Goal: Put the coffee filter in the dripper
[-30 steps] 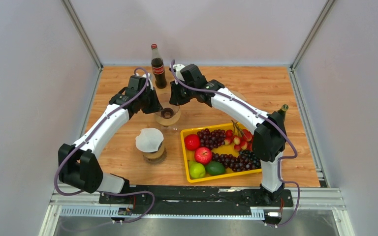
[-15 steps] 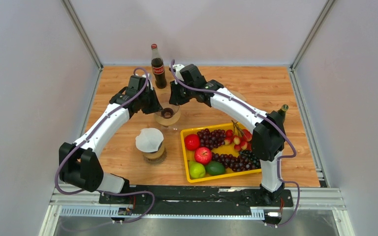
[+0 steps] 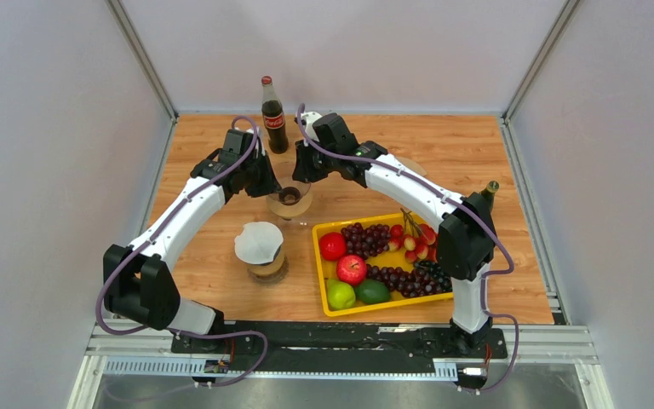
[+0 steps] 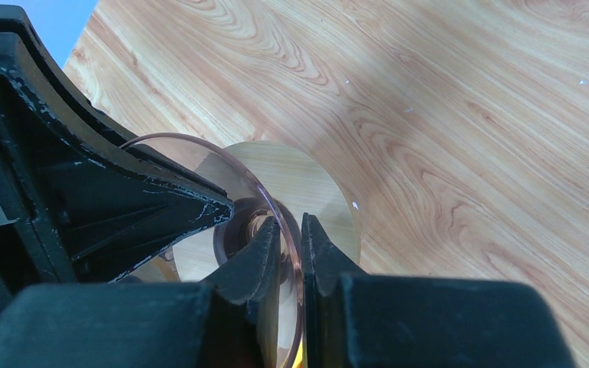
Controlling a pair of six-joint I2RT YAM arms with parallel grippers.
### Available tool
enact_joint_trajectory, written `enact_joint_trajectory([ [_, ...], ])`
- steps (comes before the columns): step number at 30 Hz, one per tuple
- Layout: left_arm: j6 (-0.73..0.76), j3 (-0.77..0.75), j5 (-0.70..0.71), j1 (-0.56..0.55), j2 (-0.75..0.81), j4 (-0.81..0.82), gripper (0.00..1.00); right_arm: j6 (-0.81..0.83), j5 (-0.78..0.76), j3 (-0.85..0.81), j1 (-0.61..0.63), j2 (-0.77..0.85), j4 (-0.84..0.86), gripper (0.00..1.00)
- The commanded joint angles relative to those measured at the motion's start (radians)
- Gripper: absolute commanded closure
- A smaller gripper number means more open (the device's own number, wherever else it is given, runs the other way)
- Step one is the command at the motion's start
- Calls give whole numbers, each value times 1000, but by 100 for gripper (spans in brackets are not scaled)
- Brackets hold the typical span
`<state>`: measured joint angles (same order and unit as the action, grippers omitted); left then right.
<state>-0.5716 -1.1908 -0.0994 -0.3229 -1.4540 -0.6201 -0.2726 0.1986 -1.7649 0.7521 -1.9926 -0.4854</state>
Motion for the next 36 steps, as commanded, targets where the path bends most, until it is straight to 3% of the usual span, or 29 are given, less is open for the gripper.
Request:
enact_joint_trajectory([
  [1,-5,109,273,8,-161,-143,95,49,-194,131,9,-181,-267,100],
  [10,5,46,215,8,-121,-123,89,72,-157,-20,9,-161,-276,100],
  [17,24,-33,207,8,-87,-111,78,67,-90,-171,10,-165,-285,93],
  [21,31,-70,200,7,-82,-110,77,54,-73,-233,14,-171,-285,92],
  [36,35,-140,204,7,-63,-107,67,39,-68,-327,15,-157,-286,70],
])
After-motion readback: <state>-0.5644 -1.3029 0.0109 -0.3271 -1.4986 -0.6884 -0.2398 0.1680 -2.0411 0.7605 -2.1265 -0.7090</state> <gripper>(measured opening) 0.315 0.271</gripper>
